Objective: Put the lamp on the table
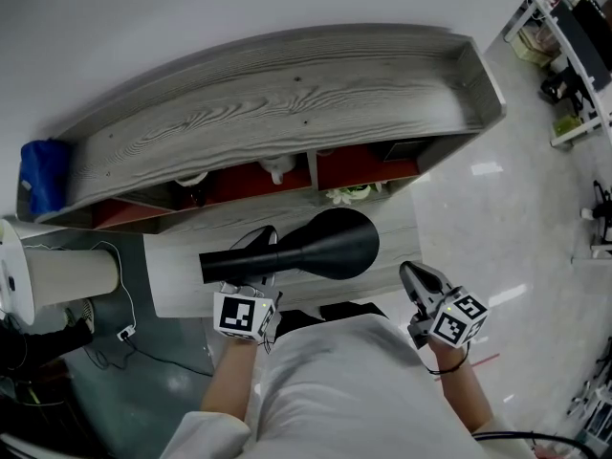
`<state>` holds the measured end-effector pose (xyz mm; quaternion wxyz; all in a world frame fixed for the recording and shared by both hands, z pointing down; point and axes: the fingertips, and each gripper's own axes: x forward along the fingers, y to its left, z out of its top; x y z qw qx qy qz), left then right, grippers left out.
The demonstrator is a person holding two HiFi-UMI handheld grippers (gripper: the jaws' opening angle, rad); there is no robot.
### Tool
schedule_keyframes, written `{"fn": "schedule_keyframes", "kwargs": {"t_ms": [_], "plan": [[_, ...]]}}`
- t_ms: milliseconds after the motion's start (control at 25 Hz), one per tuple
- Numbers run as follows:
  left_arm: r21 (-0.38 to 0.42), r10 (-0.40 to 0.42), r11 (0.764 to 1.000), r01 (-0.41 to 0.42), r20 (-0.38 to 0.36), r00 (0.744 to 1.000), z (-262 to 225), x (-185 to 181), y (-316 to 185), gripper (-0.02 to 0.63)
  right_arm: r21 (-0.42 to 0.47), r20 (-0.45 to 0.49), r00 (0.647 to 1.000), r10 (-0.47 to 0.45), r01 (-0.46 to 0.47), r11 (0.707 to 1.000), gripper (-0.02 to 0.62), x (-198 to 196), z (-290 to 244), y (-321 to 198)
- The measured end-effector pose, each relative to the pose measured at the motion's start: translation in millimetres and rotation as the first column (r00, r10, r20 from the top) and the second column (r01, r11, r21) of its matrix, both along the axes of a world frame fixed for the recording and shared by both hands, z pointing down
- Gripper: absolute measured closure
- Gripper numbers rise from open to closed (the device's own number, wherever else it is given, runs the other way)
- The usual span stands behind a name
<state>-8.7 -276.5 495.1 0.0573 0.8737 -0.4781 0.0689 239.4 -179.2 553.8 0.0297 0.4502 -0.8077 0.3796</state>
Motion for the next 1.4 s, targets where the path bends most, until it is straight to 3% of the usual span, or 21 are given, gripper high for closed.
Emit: {"fn": "schedule_keyframes", "kwargs": {"t_ms": [440, 560, 680, 1000, 1120, 1280, 1400], "plan": [[0.003, 0.019, 1.0, -0.019, -0.01, 1.0, 5.1, 1.3, 6.6, 0.586, 0.026, 0.019, 0.999, -0.047, 0.046, 0.999, 0.575, -6.8, 0.6, -7.2], [-0.044, 0.029, 0.999, -0.029, 0.012, 0.999, 24.0, -3.7, 11.2, 0.453, 0.035, 0.024, 0.998, -0.054, 0.053, 0.998, 0.575, -7.3, 3.5, -4.7], [-0.072, 0.019, 0.997, -0.017, 0.021, 1.0, 38.5, -12.8, 18.9, 0.417, 0.037, 0.02, 0.998, -0.058, 0.058, 0.998, 0.575, -9.0, 6.5, -0.4], [-0.039, 0.033, 0.999, -0.029, 0.111, 0.993, 37.0, -31.1, 57.4, 0.416, 0.083, 0.02, 0.999, -0.049, 0.047, 0.995, 0.577, -30.7, -10.5, 26.7], [-0.07, 0.016, 0.998, -0.006, 0.146, 0.989, 46.8, -56.2, 82.7, 0.417, 0.098, 0.017, 0.999, -0.046, 0.044, 0.994, 0.575, -44.0, -16.9, 43.1], [-0.11, -0.06, 0.992, 0.068, 0.076, 0.995, 34.2, -103.1, 131.6, 0.437, 0.114, 0.012, 0.999, -0.043, 0.042, 0.993, 0.577, -67.1, -27.2, 76.6], [-0.117, -0.105, 0.987, 0.108, 0.034, 0.994, 19.8, -137.8, 177.9, 0.546, 0.119, 0.014, 0.999, -0.041, 0.039, 0.992, 0.575, -87.7, -30.4, 109.6]]}}
